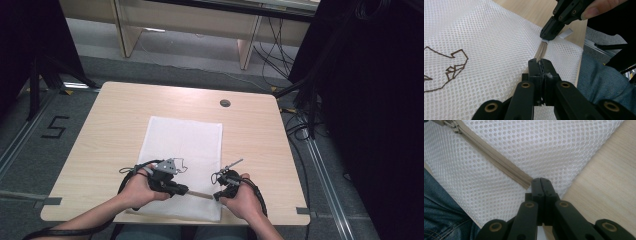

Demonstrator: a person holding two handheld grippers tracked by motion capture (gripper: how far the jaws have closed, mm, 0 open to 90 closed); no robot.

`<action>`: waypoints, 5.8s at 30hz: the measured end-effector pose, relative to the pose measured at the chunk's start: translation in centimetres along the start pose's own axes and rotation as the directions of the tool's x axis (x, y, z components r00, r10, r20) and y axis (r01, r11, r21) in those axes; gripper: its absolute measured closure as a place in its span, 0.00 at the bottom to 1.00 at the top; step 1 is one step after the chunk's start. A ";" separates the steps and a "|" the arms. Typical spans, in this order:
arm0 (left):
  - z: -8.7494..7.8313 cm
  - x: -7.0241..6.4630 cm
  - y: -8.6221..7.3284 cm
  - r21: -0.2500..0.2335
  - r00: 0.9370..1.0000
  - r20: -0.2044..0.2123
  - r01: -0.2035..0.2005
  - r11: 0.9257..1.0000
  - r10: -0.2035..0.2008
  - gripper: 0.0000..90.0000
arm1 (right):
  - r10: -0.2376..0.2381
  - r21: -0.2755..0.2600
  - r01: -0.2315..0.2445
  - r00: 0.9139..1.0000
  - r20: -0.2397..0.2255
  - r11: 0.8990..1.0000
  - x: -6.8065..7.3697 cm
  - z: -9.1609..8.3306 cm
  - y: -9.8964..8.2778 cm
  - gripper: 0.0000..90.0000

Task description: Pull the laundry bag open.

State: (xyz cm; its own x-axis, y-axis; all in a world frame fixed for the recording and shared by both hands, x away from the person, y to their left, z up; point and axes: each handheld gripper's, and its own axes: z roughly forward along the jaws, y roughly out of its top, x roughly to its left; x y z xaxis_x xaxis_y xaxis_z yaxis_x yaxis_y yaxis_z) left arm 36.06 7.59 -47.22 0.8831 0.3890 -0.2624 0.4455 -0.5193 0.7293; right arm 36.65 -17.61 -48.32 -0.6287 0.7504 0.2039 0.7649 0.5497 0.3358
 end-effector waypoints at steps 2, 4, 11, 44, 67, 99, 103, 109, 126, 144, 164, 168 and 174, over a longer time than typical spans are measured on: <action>0.0 0.0 0.0 0.002 1.000 0.002 -0.010 1.000 0.010 0.98 | 0.018 -0.008 -0.018 1.000 0.000 1.000 0.1 0.1 -0.1 1.00; -0.1 0.1 0.0 0.002 1.000 0.004 -0.010 1.000 0.010 0.98 | 0.017 -0.003 -0.017 1.000 -0.004 1.000 0.1 0.0 0.0 1.00; -0.4 0.2 -0.3 -0.001 1.000 -0.002 0.006 1.000 -0.006 0.98 | 0.018 0.000 -0.018 1.000 0.000 1.000 0.1 0.0 0.0 1.00; -0.9 0.3 -0.5 -0.002 1.000 0.002 -0.001 1.000 0.001 0.98 | 0.004 -0.009 -0.004 1.000 -0.003 1.000 0.0 0.0 -0.1 1.00; -1.4 0.7 -1.1 -0.006 1.000 -0.007 0.025 1.000 -0.025 0.98 | 0.009 -0.008 -0.009 1.000 -0.001 1.000 0.0 0.0 -0.1 1.00; -3.1 1.5 -2.1 -0.013 0.998 -0.024 0.052 0.999 -0.052 0.98 | 0.012 -0.008 -0.012 1.000 -0.002 1.000 0.0 0.0 -0.1 1.00; -3.3 1.6 -2.1 -0.013 0.999 -0.030 0.040 0.999 -0.040 0.98 | 0.017 -0.004 -0.017 1.000 0.002 1.000 0.0 0.0 -0.1 1.00; -3.4 1.6 -2.2 -0.011 0.999 -0.030 0.039 0.999 -0.040 0.98 | 0.011 -0.009 -0.011 1.000 -0.002 1.000 0.0 0.0 -0.1 1.00; -4.0 1.7 -2.7 -0.016 0.997 -0.036 0.063 0.998 -0.063 0.98 | 0.011 -0.008 -0.011 1.000 -0.003 1.000 0.0 0.0 -0.1 1.00; -4.7 2.0 -3.0 -0.024 0.997 -0.045 0.056 0.998 -0.057 0.98 | 0.012 -0.009 -0.012 1.000 -0.001 1.000 0.0 0.0 -0.1 1.00; -5.6 2.5 -3.8 -0.027 0.994 -0.072 0.081 0.996 -0.083 0.98 | 0.013 -0.009 -0.013 1.000 -0.004 1.000 -0.1 0.0 -0.1 1.00; -5.8 2.5 -4.0 -0.037 0.993 -0.068 0.093 0.995 -0.095 0.98 | 0.014 -0.008 -0.014 1.000 -0.003 1.000 0.0 0.0 -0.1 1.00; -5.9 2.6 -4.0 -0.037 0.994 -0.068 0.080 0.996 -0.082 0.98 | 0.015 -0.008 -0.015 1.000 -0.001 1.000 0.0 0.0 -0.1 1.00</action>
State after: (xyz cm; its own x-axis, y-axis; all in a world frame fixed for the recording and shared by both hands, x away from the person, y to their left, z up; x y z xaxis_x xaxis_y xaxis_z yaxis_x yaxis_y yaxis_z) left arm 35.68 15.16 -47.04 0.8313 0.4812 -0.2780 0.5090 -0.4584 0.7286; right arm 36.58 -17.67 -48.34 -0.6177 0.7578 0.2102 0.7729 0.5357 0.3401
